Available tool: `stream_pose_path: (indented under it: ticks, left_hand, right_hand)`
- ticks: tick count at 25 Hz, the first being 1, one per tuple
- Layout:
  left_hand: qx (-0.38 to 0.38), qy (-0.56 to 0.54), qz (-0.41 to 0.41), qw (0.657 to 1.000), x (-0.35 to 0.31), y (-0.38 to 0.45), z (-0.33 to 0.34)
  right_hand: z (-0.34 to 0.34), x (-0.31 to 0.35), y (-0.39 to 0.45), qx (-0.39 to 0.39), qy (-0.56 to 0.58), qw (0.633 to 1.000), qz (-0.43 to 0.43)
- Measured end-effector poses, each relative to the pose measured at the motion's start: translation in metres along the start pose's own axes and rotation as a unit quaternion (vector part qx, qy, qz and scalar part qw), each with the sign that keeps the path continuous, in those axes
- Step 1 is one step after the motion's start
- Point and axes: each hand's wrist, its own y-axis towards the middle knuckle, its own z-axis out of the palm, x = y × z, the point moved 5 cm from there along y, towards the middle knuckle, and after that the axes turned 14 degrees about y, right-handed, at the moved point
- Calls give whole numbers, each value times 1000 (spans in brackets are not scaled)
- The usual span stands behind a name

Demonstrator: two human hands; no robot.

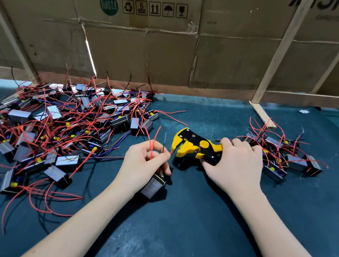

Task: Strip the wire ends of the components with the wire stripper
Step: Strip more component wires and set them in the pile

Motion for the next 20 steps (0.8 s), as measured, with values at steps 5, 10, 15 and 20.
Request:
stream_pose_path:
  ticks: [5,10,15,20]
  left_hand:
    - [12,16,2,1000,0,-1,2]
    - [15,23,3,1000,1,0,1]
    - [31,45,16,998,3,1,2]
    - [51,45,29,997,3,0,2]
  right_hand:
    - [-1,8,-2,-3,18,1000,-19]
    - [-8,10,-2,-3,13,999,-43]
    - [-8,7,1,17,-10,999,-40]
    - [-3,3,1,9,-17,999,-26]
